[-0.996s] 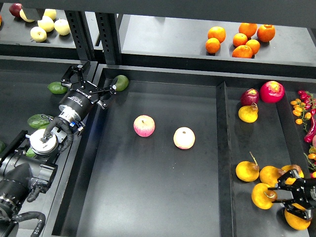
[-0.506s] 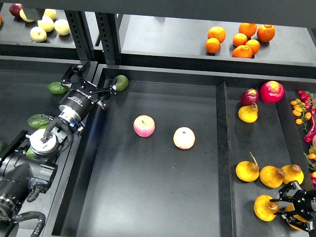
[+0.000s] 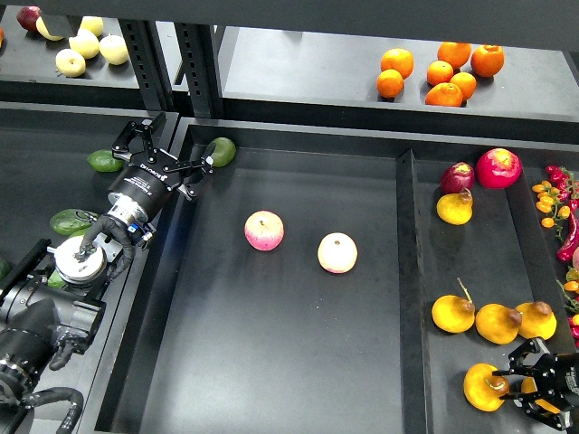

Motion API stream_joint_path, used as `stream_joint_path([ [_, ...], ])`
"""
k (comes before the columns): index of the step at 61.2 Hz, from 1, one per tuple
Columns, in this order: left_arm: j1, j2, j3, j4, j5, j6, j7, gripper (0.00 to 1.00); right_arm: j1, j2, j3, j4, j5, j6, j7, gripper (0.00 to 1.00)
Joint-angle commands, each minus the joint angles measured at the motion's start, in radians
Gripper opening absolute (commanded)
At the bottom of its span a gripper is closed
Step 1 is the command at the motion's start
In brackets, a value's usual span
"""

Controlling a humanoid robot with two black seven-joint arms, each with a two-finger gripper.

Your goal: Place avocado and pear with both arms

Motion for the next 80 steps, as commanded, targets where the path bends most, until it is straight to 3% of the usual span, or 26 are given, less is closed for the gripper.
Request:
stream_joint_path([
  [1,0.0,0.0,0.001,0.0,0.0,0.0,0.0,0.99,-0.002,0.006,0.0,0.001,-0.002,0.0,0.0,0.32],
  [7,0.0,0.0,0.001,0.0,0.0,0.0,0.0,0.99,-0.007,0.012,0.003,0.001,-0.002,0.0,0.0,0.36],
  [19,0.0,0.0,0.001,-0.001,0.0,0.0,0.0,0.99,-0.007,0.015,0.006,0.003,-0.003,0.0,0.0,0.55],
  [33,0.0,0.0,0.001,0.005,0.0,0.0,0.0,0.99,-0.004,0.013,0.009,0.021,-0.002,0.0,0.0,0.99],
  [55,0.0,0.0,0.001,0.005,0.0,0.0,0.0,0.99,0.013,-0.043,0.017,0.118,0.034,0.0,0.0,0.99],
  [80,-0.002,0.0,-0.005,0.003,0.0,0.0,0.0,0.99,0.021,-0.089,0.155,0.176,0.041,0.0,0.0,0.99],
])
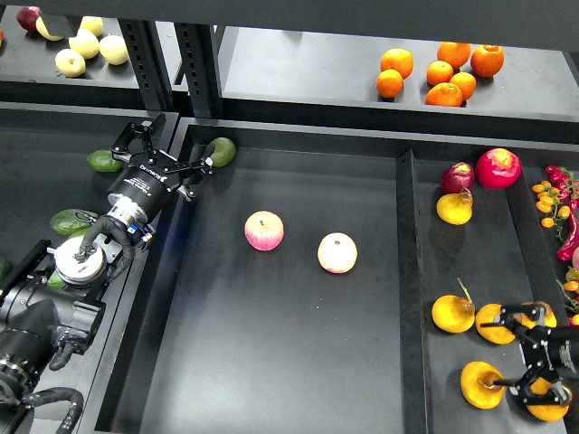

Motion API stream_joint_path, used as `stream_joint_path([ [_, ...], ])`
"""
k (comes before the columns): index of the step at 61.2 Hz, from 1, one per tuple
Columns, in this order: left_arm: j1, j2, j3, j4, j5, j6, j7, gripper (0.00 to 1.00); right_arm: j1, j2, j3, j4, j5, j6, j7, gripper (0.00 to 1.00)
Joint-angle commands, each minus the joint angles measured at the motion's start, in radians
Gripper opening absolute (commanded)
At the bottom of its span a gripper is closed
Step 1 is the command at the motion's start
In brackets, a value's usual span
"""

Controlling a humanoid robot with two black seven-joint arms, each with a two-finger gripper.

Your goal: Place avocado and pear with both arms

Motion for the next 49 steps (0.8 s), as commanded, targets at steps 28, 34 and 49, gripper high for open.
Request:
stream_joint_path([
  [28,-0.002,0.0,-0.011,0.0,0.0,0.0,0.0,0.99,-0.01,0.088,0.498,0.012,0.012,0.0,0.0,0.99],
  [34,-0.001,0.0,-0.014,-0.005,0.0,0.0,0.0,0.99,-0.013,0.143,0.564,0.004,0.012,0.0,0.0,0.99],
  [49,0.001,0.0,-0.035,-0.014,-0.002,0.0,-0.002,0.99,-0.013,0.367,0.751,-0.005,-0.001,0.0,0.0,0.99],
])
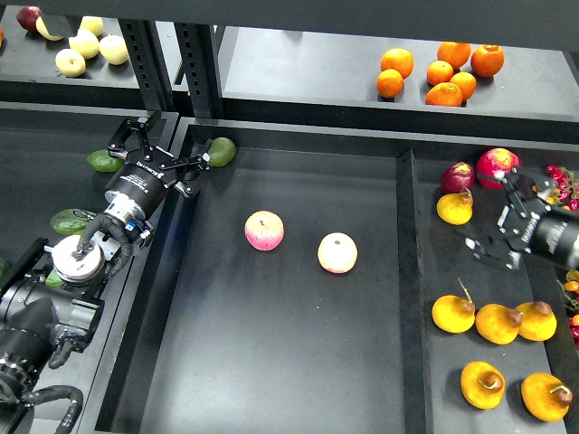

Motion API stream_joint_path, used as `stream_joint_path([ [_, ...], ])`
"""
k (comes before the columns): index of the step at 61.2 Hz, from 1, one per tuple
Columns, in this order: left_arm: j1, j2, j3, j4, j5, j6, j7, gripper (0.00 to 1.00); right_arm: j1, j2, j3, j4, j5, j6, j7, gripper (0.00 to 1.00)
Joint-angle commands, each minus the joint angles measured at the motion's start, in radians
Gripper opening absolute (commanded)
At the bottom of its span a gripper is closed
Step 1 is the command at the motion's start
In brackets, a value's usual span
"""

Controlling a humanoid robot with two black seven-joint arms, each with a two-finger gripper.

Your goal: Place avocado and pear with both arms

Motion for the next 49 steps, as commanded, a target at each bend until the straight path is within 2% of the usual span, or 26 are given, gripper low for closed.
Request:
stream_joint_path([
  [1,0.001,0.0,-0.009,-0.004,-0.001,0.0,-0.001,0.99,0.0,0.114,0.085,-0.004,-0.005,0.0,0.0,0.99],
  [8,0.001,0.0,-0.008,-0.008,-0.002,0.0,-0.001,0.99,0.006,0.206,0.139,-0.021,-0.028,0.0,0.0,0.99],
  [19,0.003,0.0,-0.009,-0.009,-0.002,0.0,-0.001,0.99,0.009,0.287,0.146,-0.049,-0.132,0.0,0.0,0.99],
  [26,0.012,0.0,-0.009,-0.018,-0.002,0.0,-0.001,0.99,0.008,0.396,0.149,-0.081,-0.184,0.0,0.088,0.99],
  [40,0.032,0.0,-0.006,-0.032,-0.002,0.0,-0.001,0.99,0.055,0.511,0.152,-0.111,-0.186,0.0,0.173,0.99],
  [49,0.032,0.0,0.001,-0.034,-0.002,0.0,-0.001,0.99,0.127,0.516,0.191,-0.205,-0.198,0.0,0.219,0.99],
])
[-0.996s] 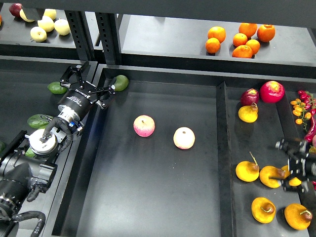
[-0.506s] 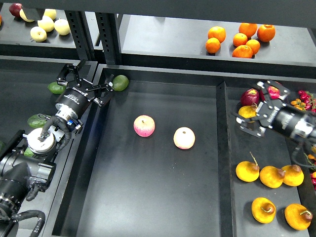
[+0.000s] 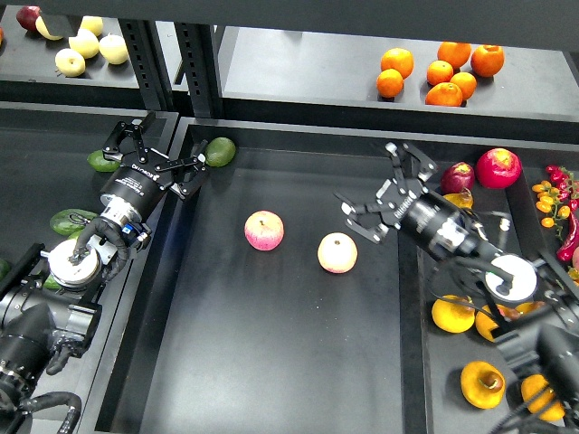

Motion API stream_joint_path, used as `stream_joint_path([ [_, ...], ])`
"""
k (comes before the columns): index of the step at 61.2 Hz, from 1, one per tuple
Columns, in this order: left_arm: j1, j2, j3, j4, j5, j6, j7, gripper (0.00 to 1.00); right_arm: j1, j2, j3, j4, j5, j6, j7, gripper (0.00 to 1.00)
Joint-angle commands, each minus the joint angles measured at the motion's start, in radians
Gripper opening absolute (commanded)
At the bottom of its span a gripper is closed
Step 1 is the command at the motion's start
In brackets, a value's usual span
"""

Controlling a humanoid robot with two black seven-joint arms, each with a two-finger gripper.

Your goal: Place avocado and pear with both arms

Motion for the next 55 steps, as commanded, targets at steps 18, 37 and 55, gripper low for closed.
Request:
stream_joint_path([
  [18,-0.012,0.0,0.016,0.005,0.0,0.0,0.0,0.99,0.098,0.006,0.082,-0.186,-0.078,0.0,0.058,0.99],
  [37,-0.024,0.0,0.016,0.011,0.002,0.0,0.0,0.99,0.101,0.006,0.104,-0.206,-0.078,0.0,0.071,0.99],
  [55,-0.024,0.0,0.016,0.005,0.002,0.0,0.0,0.99,0.102,0.006,0.104,-0.197,-0.078,0.0,0.071,0.99],
])
